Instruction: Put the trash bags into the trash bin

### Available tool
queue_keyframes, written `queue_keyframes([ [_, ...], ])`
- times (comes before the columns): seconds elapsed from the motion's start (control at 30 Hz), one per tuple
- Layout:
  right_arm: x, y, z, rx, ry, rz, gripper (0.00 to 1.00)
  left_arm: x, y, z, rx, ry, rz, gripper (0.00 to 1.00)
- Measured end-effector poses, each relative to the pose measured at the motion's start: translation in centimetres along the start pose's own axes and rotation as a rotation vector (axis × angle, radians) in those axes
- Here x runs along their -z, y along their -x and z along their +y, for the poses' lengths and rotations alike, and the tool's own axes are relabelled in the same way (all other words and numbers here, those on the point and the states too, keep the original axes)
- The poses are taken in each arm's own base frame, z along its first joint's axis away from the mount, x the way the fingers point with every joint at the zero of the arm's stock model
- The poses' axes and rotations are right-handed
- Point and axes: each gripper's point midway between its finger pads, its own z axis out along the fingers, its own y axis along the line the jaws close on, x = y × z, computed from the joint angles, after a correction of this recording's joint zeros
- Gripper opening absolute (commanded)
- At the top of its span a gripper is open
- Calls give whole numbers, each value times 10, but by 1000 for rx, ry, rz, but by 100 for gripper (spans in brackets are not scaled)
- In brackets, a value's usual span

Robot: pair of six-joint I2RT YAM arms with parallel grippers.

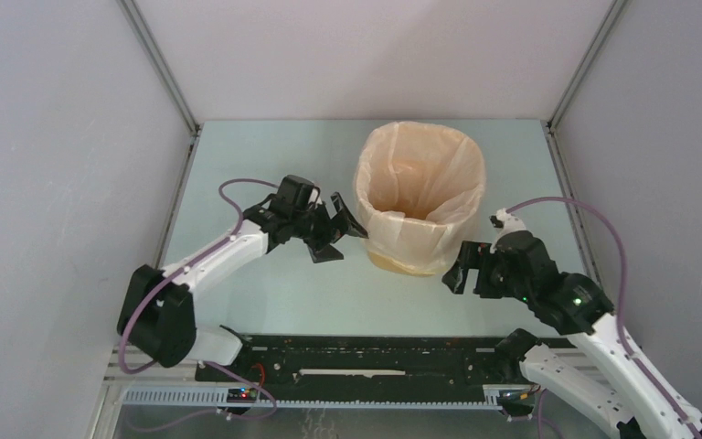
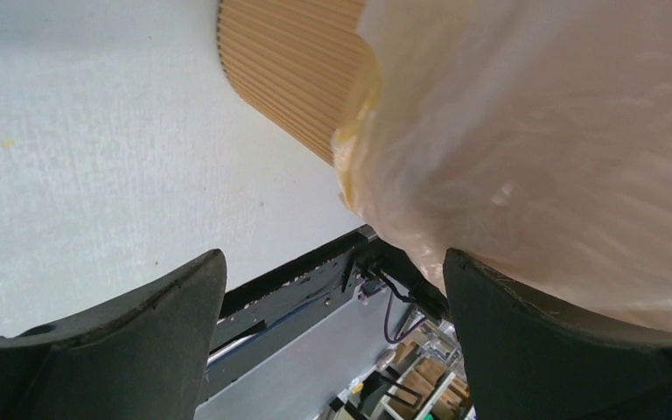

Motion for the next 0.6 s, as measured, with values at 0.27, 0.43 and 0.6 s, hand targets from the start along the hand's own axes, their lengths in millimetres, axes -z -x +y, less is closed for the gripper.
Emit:
queue_keyframes([
  [0.27,-64,27,-11,-215,43,-35,100,-37,19,-20,27,-10,85,99],
  [0.43,-101,67,-17,-357,112,-56,100,-48,55,-48,24,-78,68,100],
  [0.6,-140,86,-25,-469,147,-29,100,-35,99,-44,53,-93,-15,100],
])
